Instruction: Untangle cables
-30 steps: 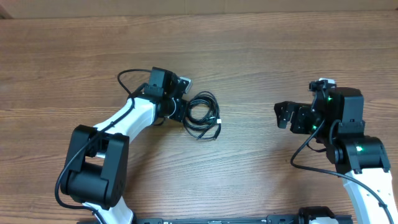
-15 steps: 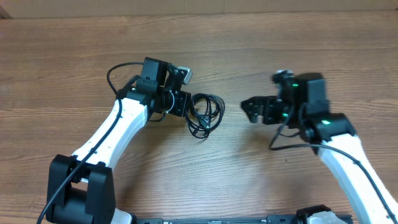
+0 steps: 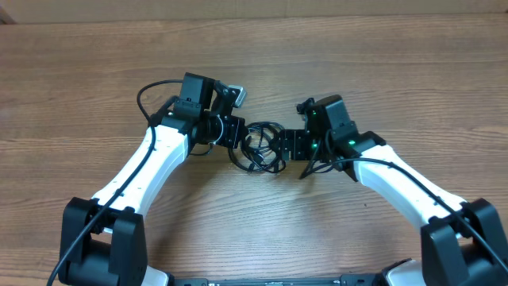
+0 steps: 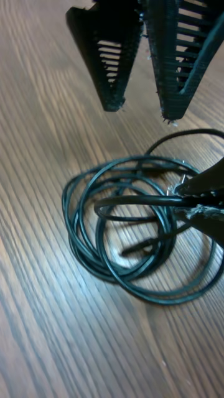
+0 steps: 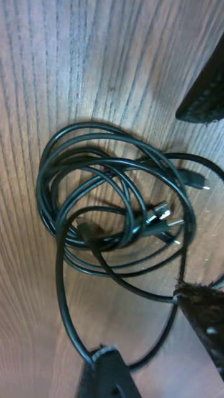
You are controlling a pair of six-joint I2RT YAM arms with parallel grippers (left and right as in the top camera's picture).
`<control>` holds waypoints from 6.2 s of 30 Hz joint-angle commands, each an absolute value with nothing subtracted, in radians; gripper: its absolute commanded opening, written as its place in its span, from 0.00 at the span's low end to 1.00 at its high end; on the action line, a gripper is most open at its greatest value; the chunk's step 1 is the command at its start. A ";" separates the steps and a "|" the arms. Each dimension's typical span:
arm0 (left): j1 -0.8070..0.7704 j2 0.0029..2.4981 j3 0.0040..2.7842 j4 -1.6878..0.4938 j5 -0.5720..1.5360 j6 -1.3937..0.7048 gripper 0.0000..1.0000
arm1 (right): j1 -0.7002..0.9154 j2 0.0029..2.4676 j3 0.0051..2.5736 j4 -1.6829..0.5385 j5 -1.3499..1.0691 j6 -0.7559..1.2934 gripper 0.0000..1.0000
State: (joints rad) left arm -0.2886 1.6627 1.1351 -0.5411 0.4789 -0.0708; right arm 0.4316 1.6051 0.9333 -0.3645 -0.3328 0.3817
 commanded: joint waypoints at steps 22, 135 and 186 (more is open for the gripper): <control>-0.296 1.658 1.150 -0.797 0.373 -0.173 0.04 | 0.547 1.797 0.962 -0.188 -0.052 0.768 0.47; -0.696 2.020 1.330 -0.691 -0.060 -1.036 0.40 | 0.209 1.425 1.101 -0.822 0.020 0.414 0.93; -0.562 1.649 1.555 -0.901 0.003 -0.463 0.04 | 0.175 1.488 1.100 -0.691 -0.242 0.364 0.04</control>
